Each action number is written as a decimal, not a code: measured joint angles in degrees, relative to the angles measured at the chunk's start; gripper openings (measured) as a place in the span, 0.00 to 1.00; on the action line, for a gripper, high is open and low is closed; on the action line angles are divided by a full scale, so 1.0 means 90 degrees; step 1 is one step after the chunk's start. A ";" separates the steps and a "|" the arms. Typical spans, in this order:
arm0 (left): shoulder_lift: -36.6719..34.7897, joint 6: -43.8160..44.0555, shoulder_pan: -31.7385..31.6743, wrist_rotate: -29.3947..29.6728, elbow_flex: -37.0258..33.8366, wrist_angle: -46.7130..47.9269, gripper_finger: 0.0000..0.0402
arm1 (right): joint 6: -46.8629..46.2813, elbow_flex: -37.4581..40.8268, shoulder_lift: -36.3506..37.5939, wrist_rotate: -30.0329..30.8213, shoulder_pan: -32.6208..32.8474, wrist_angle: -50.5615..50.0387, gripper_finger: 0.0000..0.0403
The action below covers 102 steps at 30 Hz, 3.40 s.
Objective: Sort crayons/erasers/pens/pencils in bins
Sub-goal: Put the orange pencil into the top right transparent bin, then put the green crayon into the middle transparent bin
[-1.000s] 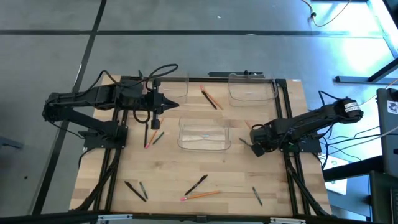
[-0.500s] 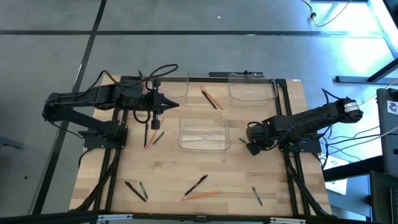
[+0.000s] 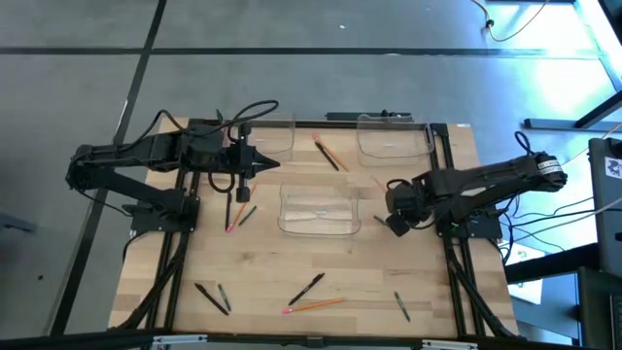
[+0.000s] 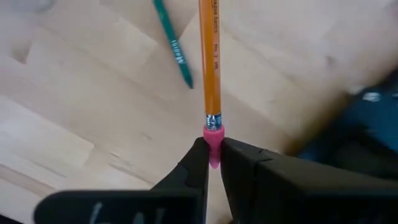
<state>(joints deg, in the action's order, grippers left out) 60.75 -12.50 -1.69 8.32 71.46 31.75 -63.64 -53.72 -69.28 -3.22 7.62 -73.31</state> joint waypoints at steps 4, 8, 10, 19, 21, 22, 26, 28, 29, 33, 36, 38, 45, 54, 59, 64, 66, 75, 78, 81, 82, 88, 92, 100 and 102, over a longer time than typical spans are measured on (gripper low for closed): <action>0.0000 0.0000 0.0000 0.0000 0.0000 0.0001 0.00 | 0.0337 -0.0433 0.0002 0.0362 -0.0101 -0.0585 0.08; 0.0000 -0.0001 0.0001 0.0000 -0.0002 0.0001 0.00 | 0.0959 -0.0817 0.0004 0.0710 -0.0546 -0.0971 0.08; 0.0000 0.0001 0.0001 0.0000 -0.0002 0.0002 0.00 | 0.1445 -0.0982 0.0005 0.0842 -0.0879 -0.1109 0.08; 0.0000 0.0001 0.0000 0.0000 -0.0002 0.0002 0.00 | 0.4094 -0.1603 0.0005 0.1549 -0.2937 -0.1159 0.08; 0.0000 0.0001 0.0000 0.0000 -0.0002 0.0002 0.00 | 0.4667 -0.1645 0.0005 0.1595 -0.3466 -0.1064 0.08; 0.0000 0.0001 0.0002 0.0000 -0.0002 0.0002 0.00 | 0.4956 -0.1645 0.0005 0.1593 -0.3729 -0.0980 0.08; 0.0000 0.0001 0.0000 0.0000 -0.0002 0.0002 0.00 | 0.5978 -0.1645 -0.0135 0.1615 -0.4636 -0.0533 0.08; 0.0000 0.0001 0.0000 0.0000 -0.0002 0.0000 0.00 | 0.6434 -0.1645 -0.0354 0.1836 -0.4978 -0.0322 0.08; 0.0000 0.0001 0.0000 0.0000 -0.0002 0.0000 0.00 | 0.6633 -0.1645 -0.0486 0.1967 -0.5116 -0.0244 0.08; 0.0000 0.0001 -0.0002 0.0067 -0.0002 0.0000 0.00 | 0.7222 -0.1645 -0.1120 0.2223 -0.5565 0.0141 0.08; 0.0000 0.0001 -0.0002 0.0068 -0.0002 0.0000 0.00 | 0.7509 -0.1645 -0.1584 0.2230 -0.5798 0.0255 0.08; 0.0000 0.0001 -0.0002 0.0068 -0.0002 0.0000 0.00 | 0.7643 -0.1643 -0.1875 0.2229 -0.5916 0.0286 0.08; 0.0000 0.0001 -0.0002 0.0070 -0.0002 0.0000 0.00 | 0.8011 -0.1641 -0.2679 0.2234 -0.6179 0.0407 0.08; 0.0000 0.0001 -0.0003 0.0072 -0.0002 0.0000 0.00 | 0.8143 -0.1638 -0.3253 0.2234 -0.6205 0.0530 0.08; 0.0000 0.0001 -0.0005 0.0073 -0.0002 0.0000 0.00 | 0.8136 -0.1638 -0.3476 0.2235 -0.6205 0.0533 0.08; 0.0000 0.0001 -0.0005 0.0073 -0.0002 0.0000 0.00 | 0.8142 -0.1638 -0.3619 0.2234 -0.6205 0.0548 0.11; 0.0000 0.0001 -0.0002 0.0073 -0.0002 0.0000 0.00 | 0.8133 -0.1638 -0.3653 0.2234 -0.6205 0.0580 0.14; 0.0000 0.0006 -0.0003 0.0073 -0.0002 0.0000 0.00 | 0.8089 -0.1636 -0.3655 0.2236 -0.6205 0.0722 0.32; 0.0000 0.0134 -0.0004 0.0070 -0.0002 0.0000 0.00 | 0.7997 -0.1643 -0.3655 0.2237 -0.6205 0.0606 0.34; 0.0000 0.0619 -0.0002 0.0068 -0.0002 -0.0003 0.00 | 0.7887 -0.1845 -0.3655 0.2223 -0.6203 0.0112 0.34; 0.0000 0.0770 -0.0002 0.0070 -0.0002 -0.0003 0.00 | 0.7824 -0.1944 -0.3648 0.2201 -0.6203 -0.0075 0.34; 0.0000 0.0860 -0.0005 0.0068 -0.0002 -0.0163 0.00 | 0.7783 -0.2534 -0.3123 0.2183 -0.5978 -0.0337 0.34; 0.0000 0.0873 -0.0005 0.0068 -0.0002 -0.0170 0.00 | 0.7757 -0.2910 -0.2474 0.2116 -0.5732 -0.0305 0.34; 0.0000 0.0868 -0.0005 0.0068 -0.0002 -0.0006 0.00 | 0.7752 -0.2790 -0.0855 0.0831 -0.4369 -0.0239 0.34; 0.0000 0.0830 -0.0005 0.0070 -0.0002 0.0043 0.00 | 0.7745 -0.2636 -0.0542 0.0710 -0.3833 -0.0237 0.34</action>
<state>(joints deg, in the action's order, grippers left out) 60.75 -5.03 -1.74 8.95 71.44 32.14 6.07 -77.45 -74.15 3.17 -26.88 -75.44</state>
